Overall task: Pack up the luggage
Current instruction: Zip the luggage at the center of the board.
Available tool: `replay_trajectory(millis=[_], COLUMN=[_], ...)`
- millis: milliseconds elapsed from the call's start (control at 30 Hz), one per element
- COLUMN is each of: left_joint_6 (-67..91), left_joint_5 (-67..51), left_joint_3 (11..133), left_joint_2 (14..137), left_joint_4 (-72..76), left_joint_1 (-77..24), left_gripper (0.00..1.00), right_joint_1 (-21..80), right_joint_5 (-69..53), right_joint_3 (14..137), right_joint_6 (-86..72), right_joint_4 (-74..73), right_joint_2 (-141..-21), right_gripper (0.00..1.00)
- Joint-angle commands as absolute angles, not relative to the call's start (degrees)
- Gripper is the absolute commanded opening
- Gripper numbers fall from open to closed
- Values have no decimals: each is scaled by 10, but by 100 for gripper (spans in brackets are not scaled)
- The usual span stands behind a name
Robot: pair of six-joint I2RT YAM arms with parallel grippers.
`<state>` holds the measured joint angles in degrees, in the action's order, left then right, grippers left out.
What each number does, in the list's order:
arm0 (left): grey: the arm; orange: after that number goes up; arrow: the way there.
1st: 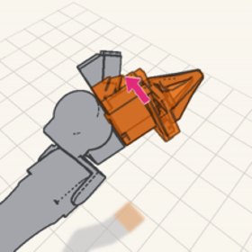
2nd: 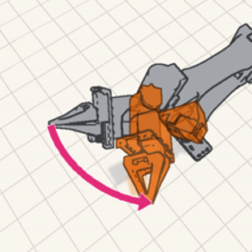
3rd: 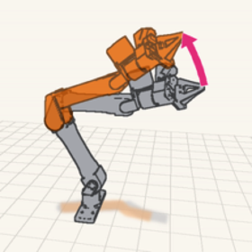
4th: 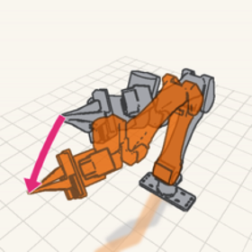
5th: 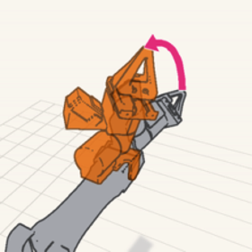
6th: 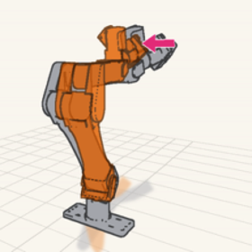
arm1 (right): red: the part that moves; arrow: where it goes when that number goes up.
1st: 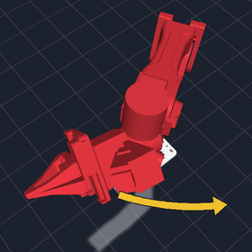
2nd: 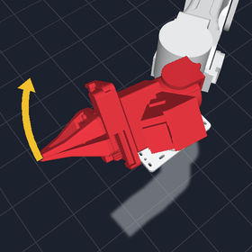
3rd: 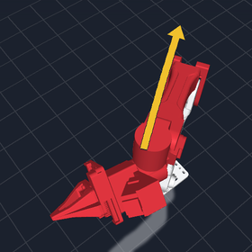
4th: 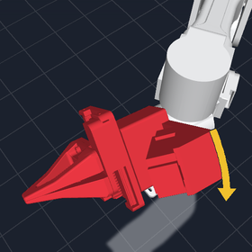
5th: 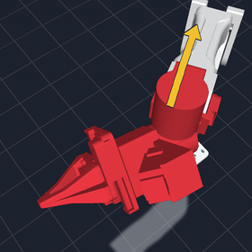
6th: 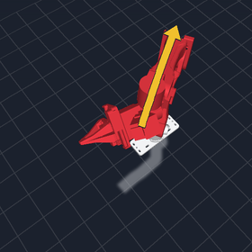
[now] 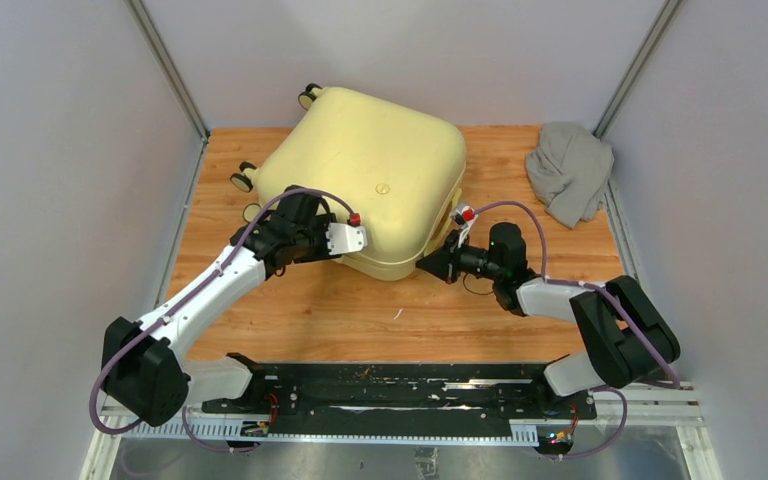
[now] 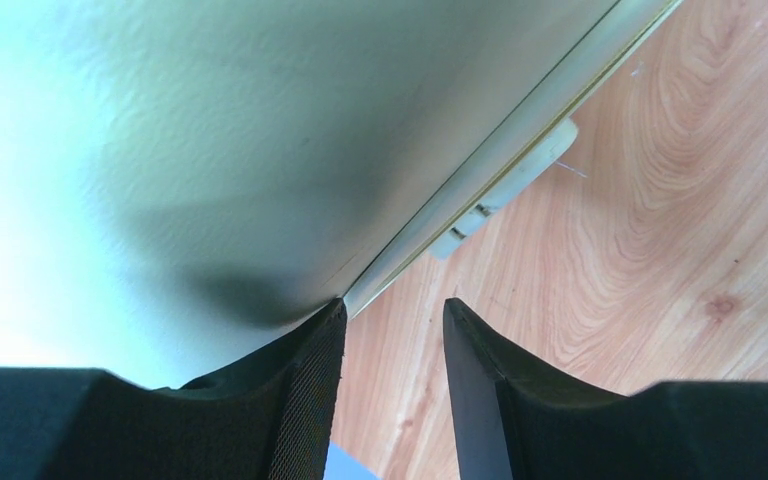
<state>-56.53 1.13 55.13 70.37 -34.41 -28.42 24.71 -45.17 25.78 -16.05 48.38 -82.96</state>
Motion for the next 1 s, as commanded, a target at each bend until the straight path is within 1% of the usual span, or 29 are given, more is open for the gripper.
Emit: replay_trajectory(millis=[0, 167, 333, 433, 567, 667, 767, 800, 900, 967], left_joint_6=[-560, -550, -538, -524, -507, -491, -500, -516, -590, -688], left_joint_5=[47, 82, 98, 99, 88, 58, -24, -54, -90, -102], left_joint_3=[590, 601, 621, 633, 639, 644, 654, 653, 640, 613], left_joint_2=[707, 709, 715, 721, 722, 719, 713, 706, 675, 634], left_joint_4=[-206, -165, -151, -156, -180, -220, -307, -337, -424, -466], left_joint_1=[-291, -295, -298, -302, -311, -316, -317, -318, -323, -330], left_gripper=[48, 48, 48, 47, 48, 48, 48, 48, 48, 49], right_joint_1=[254, 261, 289, 317, 349, 380, 396, 396, 394, 393], right_joint_5=[-411, -384, -346, -312, -296, -293, -269, -264, -255, -252], right_joint_3=[234, 220, 216, 217, 224, 235, 252, 256, 271, 286], right_joint_6=[-150, -146, -127, -117, -118, -123, -130, -131, -138, -142], right_joint_4=[493, 474, 423, 383, 325, 289, 246, 238, 217, 208], right_joint_2=[-796, -766, -742, -722, -692, -674, -671, -671, -677, -686], right_gripper=[0, 0, 0, 0, 0, 0, 0, 0, 0, 0])
